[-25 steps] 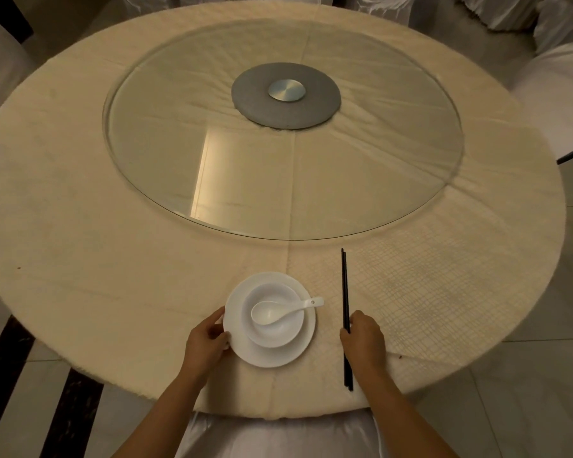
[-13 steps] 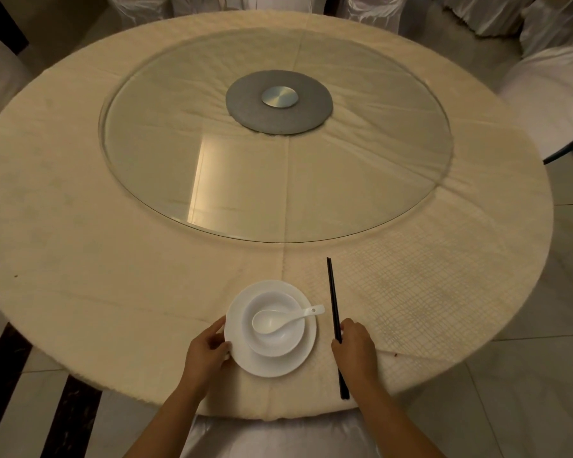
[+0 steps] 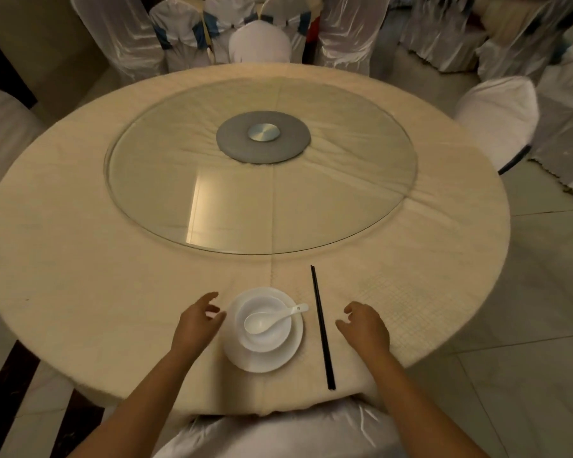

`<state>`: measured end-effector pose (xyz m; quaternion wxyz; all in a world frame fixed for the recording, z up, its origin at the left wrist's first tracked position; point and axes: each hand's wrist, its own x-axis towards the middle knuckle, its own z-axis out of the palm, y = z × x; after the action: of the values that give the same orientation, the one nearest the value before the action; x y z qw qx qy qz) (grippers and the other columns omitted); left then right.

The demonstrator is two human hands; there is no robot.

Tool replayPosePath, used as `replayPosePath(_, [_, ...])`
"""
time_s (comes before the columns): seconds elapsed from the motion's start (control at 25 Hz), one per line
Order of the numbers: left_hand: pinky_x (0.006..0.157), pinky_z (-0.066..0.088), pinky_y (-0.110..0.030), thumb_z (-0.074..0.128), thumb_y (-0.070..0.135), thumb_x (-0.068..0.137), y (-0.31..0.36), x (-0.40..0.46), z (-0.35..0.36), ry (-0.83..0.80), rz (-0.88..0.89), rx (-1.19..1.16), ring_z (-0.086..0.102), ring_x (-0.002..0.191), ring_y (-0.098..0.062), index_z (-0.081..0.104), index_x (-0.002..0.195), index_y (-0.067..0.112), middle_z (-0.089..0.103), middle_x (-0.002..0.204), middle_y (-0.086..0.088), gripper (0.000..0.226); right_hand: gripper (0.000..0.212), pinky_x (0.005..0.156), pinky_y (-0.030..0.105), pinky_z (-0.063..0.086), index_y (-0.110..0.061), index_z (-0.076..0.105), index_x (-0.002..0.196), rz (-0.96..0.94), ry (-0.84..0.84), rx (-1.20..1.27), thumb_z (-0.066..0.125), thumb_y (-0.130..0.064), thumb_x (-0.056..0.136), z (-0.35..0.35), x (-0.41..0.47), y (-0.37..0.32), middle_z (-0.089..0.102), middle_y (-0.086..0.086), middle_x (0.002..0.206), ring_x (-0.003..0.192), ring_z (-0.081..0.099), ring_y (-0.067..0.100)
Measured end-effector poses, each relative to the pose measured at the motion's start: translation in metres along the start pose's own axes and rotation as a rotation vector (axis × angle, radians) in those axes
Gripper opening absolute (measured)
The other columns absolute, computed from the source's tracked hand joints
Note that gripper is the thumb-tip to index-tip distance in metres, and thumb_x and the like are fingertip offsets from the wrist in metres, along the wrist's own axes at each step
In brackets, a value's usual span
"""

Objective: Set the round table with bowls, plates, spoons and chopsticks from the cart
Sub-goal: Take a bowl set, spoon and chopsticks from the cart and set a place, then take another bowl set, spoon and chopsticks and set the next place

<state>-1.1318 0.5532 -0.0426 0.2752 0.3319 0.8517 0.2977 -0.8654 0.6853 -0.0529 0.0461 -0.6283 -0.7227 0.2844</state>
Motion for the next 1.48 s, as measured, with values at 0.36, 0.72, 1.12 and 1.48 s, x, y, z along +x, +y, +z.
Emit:
replayPosePath(0.36, [0.081, 0.053, -0.031, 0.067, 0.024, 0.081, 0.188, -0.097, 0.078, -0.324, 0.628, 0.113, 0.066, 0.081, -0.014, 0.065, 0.106, 0.018, 0.069, 0.094, 0.002, 0.025, 0.033, 0.079, 0.027, 0.046, -0.014, 0.064, 0.11, 0.002, 0.279, 0.185, 0.066, -0.027, 0.08, -0.132, -0.084, 0.09, 0.065, 0.004, 0.11, 0.097, 0.061, 0.02])
replayPosePath(0.72, [0.082, 0.05, -0.027, 0.065, 0.026, 0.083, 0.339, -0.362, 0.275, -0.69, 1.247, 0.123, 0.066, 0.088, -0.015, 0.061, 0.116, 0.016, 0.069, 0.103, -0.004, 0.035, 0.04, 0.083, 0.029, 0.049, -0.021, 0.06, 0.116, 0.314, 0.727, 0.174, 0.068, -0.031, 0.078, -0.252, -0.321, 0.324, 0.06, 0.002, 0.113, 0.099, 0.06, 0.016])
replayPosePath(1.12, [0.085, 0.042, -0.018, 0.06, 0.034, 0.087, 0.373, -0.688, 0.449, -1.311, 1.746, 0.105, 0.057, 0.102, -0.005, 0.052, 0.129, 0.028, 0.06, 0.118, 0.006, 0.044, 0.047, 0.093, 0.029, 0.046, -0.021, 0.052, 0.128, 1.051, 1.284, 0.254, 0.065, -0.028, 0.083, -0.251, -0.617, 0.503, 0.053, 0.005, 0.128, 0.115, 0.053, 0.02])
replayPosePath(1.48, [0.093, 0.044, -0.021, 0.062, 0.031, 0.086, 0.367, -0.887, 0.519, -1.905, 2.063, 0.24, 0.057, 0.109, -0.008, 0.051, 0.131, 0.024, 0.061, 0.124, 0.001, 0.047, 0.048, 0.096, 0.032, 0.044, -0.017, 0.053, 0.128, 1.689, 1.569, 0.347, 0.067, -0.023, 0.082, -0.217, -0.745, 0.527, 0.054, 0.006, 0.129, 0.116, 0.054, 0.023])
